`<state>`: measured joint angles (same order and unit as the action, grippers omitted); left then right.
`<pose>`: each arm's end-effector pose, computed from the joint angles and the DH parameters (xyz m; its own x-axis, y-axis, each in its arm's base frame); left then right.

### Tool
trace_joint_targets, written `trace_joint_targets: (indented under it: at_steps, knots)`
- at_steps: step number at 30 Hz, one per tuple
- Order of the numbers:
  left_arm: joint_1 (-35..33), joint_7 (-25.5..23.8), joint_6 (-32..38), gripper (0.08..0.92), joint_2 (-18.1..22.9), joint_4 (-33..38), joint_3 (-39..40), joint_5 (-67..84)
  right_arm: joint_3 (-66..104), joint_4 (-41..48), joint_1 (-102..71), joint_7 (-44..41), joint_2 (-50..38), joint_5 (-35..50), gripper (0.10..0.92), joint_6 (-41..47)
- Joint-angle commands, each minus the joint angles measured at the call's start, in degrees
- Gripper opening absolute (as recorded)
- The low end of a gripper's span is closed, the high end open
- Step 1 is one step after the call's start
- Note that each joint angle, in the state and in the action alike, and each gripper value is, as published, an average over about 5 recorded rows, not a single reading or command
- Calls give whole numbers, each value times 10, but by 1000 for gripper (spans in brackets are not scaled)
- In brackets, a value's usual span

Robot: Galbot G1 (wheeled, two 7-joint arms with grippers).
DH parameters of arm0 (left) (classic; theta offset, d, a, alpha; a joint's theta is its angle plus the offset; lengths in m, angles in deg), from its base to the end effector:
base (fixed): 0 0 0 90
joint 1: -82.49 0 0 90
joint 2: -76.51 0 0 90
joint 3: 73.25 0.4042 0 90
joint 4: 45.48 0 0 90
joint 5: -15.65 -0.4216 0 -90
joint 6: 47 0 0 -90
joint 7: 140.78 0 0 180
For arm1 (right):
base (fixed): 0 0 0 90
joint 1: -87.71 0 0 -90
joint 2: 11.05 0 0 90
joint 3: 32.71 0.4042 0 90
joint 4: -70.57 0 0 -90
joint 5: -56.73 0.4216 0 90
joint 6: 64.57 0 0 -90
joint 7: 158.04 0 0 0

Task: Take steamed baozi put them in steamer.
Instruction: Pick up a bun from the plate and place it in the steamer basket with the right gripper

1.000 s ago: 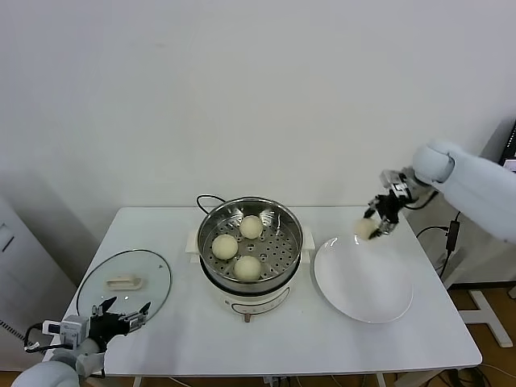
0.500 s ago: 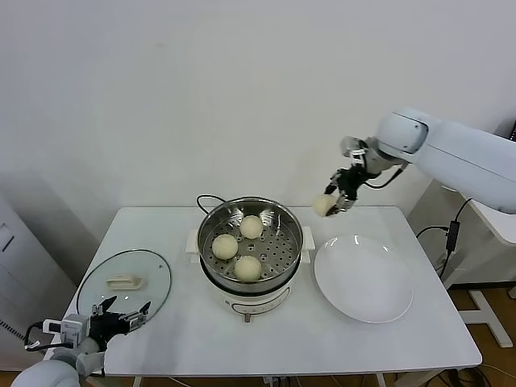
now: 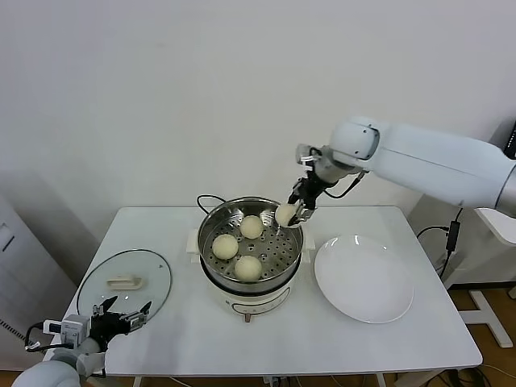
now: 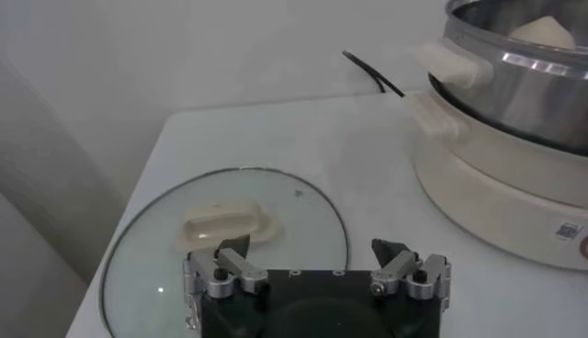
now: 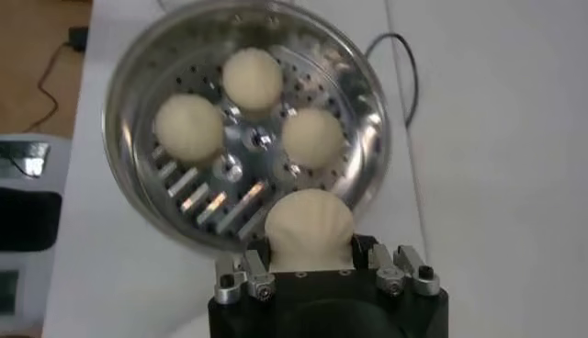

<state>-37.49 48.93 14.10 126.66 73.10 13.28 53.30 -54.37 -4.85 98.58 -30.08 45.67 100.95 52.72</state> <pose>0.2496 0.1470 -0.3069 -0.8275 0.0691 0.5572 0.1263 0.9899 0.0649 0.6517 0.0370 -0.0282 -0.1704 -0.3532 0.9199 -0.9840 0.0117 -0.1778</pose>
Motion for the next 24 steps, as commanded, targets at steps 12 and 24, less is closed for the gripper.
trace_joint_targets:
  at_steps: [12, 24]
  knots:
    - [0, -1, 1, 823, 1, 0, 0, 0, -4, -3, -68, 59, 35, -11, 543, 33]
    - [-1, -1, 1, 823, 4, -1, 0, 0, -1, -3, -80, 69, 33, -24, 545, 36]
